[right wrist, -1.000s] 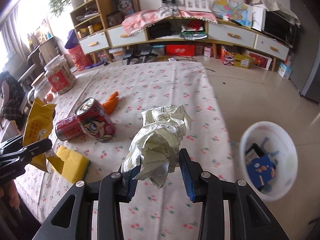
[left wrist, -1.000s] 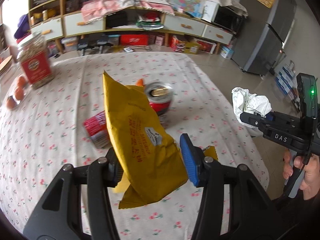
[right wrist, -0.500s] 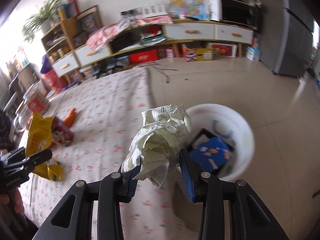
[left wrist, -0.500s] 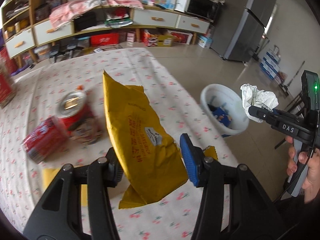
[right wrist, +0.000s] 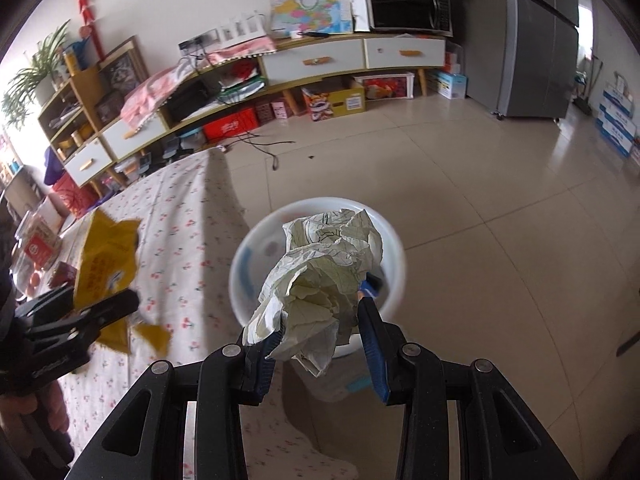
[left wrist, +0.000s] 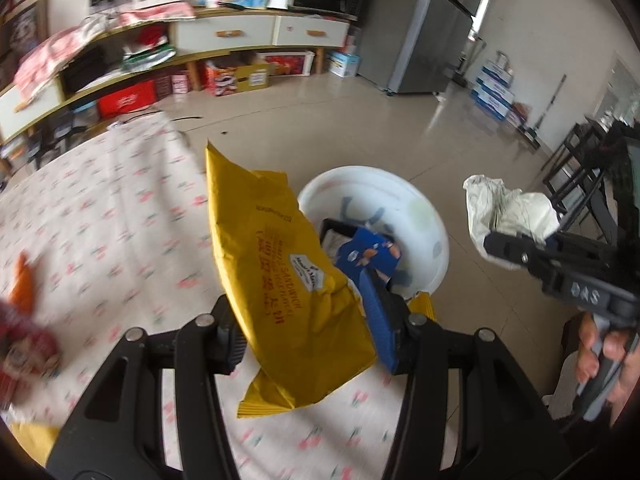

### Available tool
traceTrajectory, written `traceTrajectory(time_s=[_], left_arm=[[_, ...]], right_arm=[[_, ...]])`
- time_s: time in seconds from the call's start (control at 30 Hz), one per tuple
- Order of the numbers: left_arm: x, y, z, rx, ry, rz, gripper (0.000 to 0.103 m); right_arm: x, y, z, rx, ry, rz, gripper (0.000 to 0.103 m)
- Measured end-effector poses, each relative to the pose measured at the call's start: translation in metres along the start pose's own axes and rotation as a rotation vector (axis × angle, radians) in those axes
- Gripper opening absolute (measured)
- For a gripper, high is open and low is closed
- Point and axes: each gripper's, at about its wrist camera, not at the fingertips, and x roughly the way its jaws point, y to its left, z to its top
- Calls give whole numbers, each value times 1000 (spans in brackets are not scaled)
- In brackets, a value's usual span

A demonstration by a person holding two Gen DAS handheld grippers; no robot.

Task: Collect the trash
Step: 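Move both tools over the white bin and open them, dropping the bag and paper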

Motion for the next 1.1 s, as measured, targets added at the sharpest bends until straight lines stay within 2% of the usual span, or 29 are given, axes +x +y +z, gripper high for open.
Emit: traceTrajectory(time_s=[0.13,0.4,0.47,0.53,0.57,0.83,0.93,1.1], left_arm=[[25,-16,10,17,24,-33,53],[49,-28,14,72,35,-29,53],[51,-28,15,71,34,-56,61],[51,-31,15,78,25,-33,72],[49,-31,15,79,19,-26,74],[26,-14,9,23,17,-31,76],[16,-5,5,11,15,-13,81],[2,8,-3,0,18,18,82]], right_arm=[[3,-14,-3,25,17,-12,39],[5,-32,-5,56,33,-29,39],[5,-35,-6,62,35,-32,39],[6,-36,-6,68,40,-33,39],[7,-36,-6,70,43,-34,39],[18,-28,-1,62,70,-41,39],[24,-23,-1,56,84,-40,40],[36,-12,5,41,106,-42,40]])
